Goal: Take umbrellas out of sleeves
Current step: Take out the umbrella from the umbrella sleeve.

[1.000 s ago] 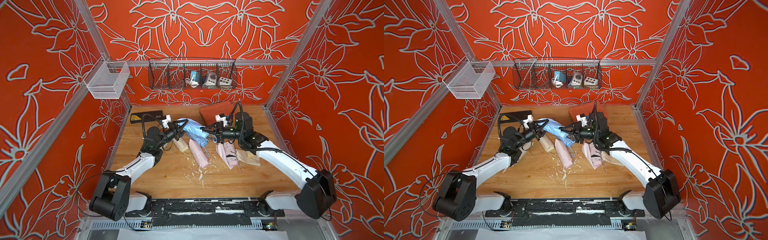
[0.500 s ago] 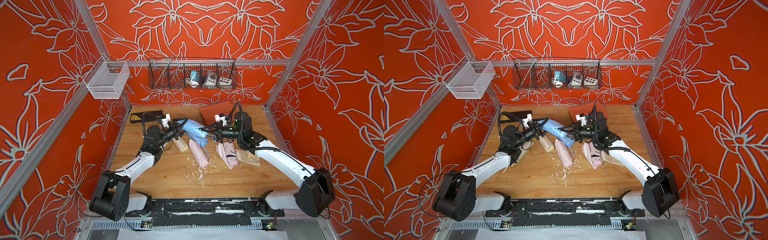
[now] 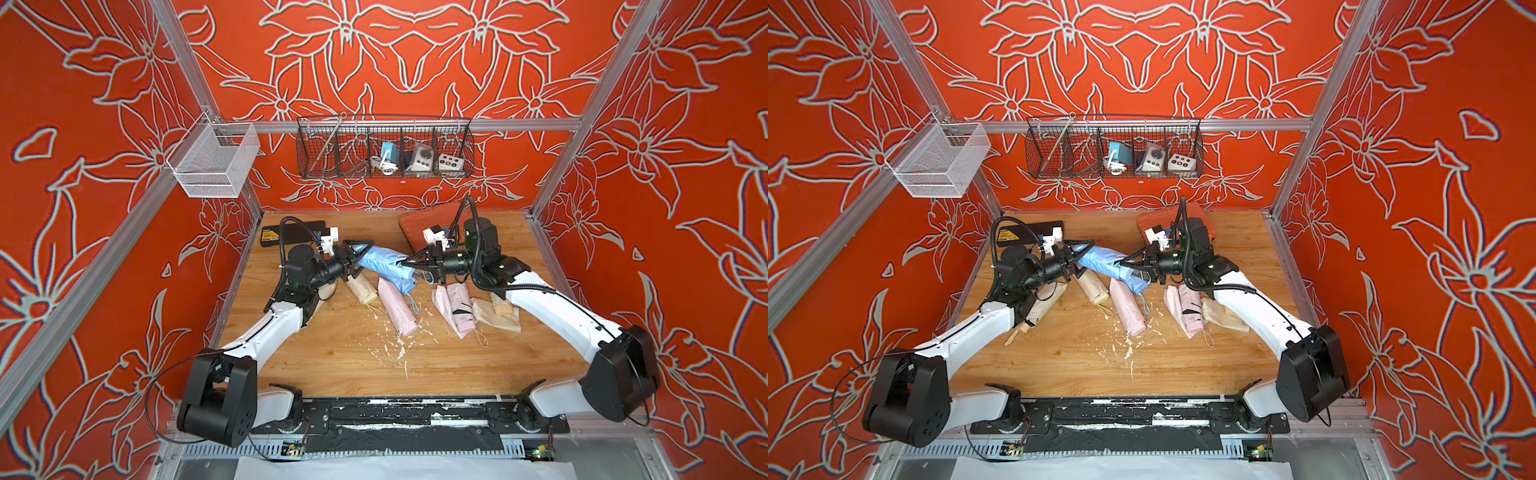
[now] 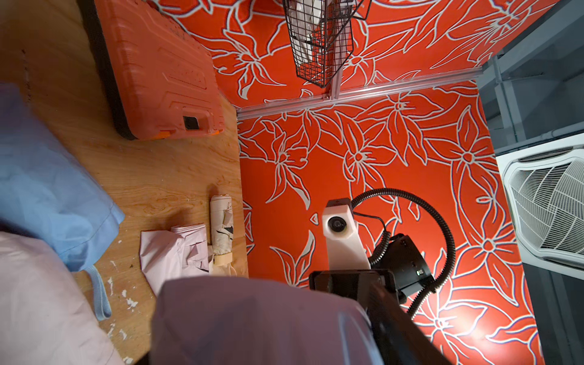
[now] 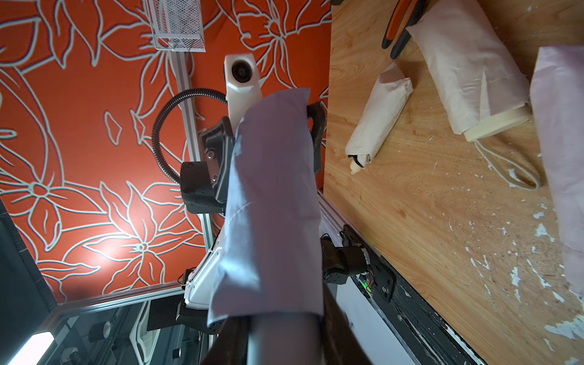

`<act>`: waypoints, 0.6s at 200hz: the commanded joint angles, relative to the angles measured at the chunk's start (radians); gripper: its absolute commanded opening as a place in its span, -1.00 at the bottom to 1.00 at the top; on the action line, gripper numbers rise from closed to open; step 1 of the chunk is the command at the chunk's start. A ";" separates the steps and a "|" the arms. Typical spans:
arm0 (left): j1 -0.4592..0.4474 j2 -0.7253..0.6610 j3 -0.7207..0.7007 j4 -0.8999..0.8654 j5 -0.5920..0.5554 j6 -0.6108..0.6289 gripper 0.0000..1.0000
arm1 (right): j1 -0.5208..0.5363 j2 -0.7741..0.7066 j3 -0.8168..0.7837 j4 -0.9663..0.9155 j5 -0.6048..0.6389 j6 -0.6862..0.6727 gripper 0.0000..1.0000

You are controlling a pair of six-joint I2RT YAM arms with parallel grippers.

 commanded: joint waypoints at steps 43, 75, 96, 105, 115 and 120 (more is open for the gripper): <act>0.058 -0.034 0.004 -0.086 0.088 0.113 0.42 | -0.045 -0.040 0.041 -0.113 -0.079 -0.138 -0.75; 0.059 -0.060 0.047 -0.226 0.091 0.216 0.39 | -0.056 -0.039 0.057 -0.177 -0.070 -0.178 -0.76; 0.059 -0.072 0.023 -0.223 0.100 0.217 0.38 | -0.057 -0.036 0.057 -0.168 -0.076 -0.174 -0.76; 0.058 -0.081 0.010 -0.220 0.099 0.216 0.37 | -0.058 -0.033 0.063 -0.185 -0.075 -0.185 -0.76; 0.058 -0.092 0.000 -0.220 0.100 0.220 0.34 | -0.059 -0.031 0.069 -0.207 -0.070 -0.198 -0.77; 0.059 -0.096 -0.003 -0.225 0.103 0.223 0.33 | -0.060 -0.030 0.071 -0.211 -0.069 -0.202 -0.77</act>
